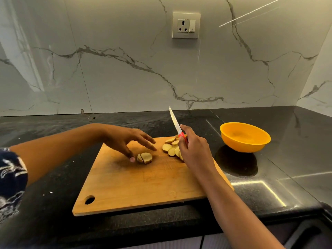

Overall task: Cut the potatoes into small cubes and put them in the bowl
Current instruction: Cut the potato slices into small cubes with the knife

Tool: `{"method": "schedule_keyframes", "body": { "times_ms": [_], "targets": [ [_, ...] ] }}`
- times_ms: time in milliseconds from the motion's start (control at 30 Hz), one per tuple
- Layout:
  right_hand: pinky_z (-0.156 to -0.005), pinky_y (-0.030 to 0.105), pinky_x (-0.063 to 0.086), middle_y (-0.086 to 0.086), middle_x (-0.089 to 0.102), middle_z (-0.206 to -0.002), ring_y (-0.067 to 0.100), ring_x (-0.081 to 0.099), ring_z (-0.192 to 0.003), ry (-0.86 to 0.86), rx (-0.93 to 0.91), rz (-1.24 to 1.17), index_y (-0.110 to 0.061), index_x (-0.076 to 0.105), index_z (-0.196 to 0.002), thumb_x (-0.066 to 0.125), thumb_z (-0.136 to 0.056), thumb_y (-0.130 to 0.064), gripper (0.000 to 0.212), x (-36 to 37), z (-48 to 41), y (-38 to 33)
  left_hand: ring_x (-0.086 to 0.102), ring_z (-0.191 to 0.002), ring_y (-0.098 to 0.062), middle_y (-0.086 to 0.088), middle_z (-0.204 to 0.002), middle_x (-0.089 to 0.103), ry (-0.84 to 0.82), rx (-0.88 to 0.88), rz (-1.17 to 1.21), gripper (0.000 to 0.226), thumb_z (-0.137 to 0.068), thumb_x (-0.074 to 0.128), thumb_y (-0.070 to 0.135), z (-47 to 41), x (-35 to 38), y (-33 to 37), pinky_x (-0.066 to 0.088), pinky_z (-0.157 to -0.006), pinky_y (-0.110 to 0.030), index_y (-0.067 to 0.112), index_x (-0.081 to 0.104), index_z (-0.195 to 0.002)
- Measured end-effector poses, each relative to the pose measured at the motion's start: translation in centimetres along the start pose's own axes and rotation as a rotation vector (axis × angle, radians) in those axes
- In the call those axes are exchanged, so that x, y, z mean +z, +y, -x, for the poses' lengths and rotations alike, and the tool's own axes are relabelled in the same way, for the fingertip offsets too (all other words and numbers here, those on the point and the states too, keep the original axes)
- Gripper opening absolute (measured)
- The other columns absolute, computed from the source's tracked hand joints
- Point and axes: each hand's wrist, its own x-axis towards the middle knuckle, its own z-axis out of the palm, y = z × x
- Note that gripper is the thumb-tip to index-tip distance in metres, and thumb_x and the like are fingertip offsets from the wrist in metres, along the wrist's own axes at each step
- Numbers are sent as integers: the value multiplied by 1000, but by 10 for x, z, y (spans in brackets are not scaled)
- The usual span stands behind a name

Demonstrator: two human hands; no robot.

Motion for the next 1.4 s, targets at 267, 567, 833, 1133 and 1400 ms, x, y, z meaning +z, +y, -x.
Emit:
{"method": "schedule_keyframes", "body": {
  "times_ms": [267,567,833,1133,1400],
  "targets": [
    [-52,10,37,2,68,-94,4,51,-61,-5,-13,17,-17,42,-141,46,-99,-23,42,-1,-1,1,38,-104,5,23,-115,45,103,38,-86,46,-81,72,33,-15,0,-5,32,-83,-13,40,56,-124],
    [-56,12,40,0,67,-90,7,56,-69,-26,-29,51,-18,41,-141,45,-100,-25,42,1,-1,-1,39,-104,4,30,-107,47,278,-76,47,42,-65,68,58,1,21,0,35,-83,-16,44,64,-104],
    [-53,10,35,1,68,-103,5,54,-71,-111,-48,78,-18,46,-137,45,-100,-25,38,0,3,-7,48,-104,-5,19,-102,54,648,-355,254,33,-74,75,36,11,61,31,36,-83,-17,26,69,-105],
    [-66,19,47,-6,66,-103,6,58,-80,-260,-12,220,-28,47,-135,44,-99,-32,36,-24,34,-30,20,-143,-16,1,-156,22,622,-608,158,105,-62,29,78,31,88,61,18,-115,-37,20,21,-149],
    [-85,29,46,-3,58,-117,14,54,-103,-456,16,270,-26,51,-125,42,-99,-31,29,-26,67,-60,-20,-142,-10,4,-157,-18,443,-690,82,136,-35,-20,92,15,110,90,-12,-114,-43,20,-9,-150]
  ]
}}
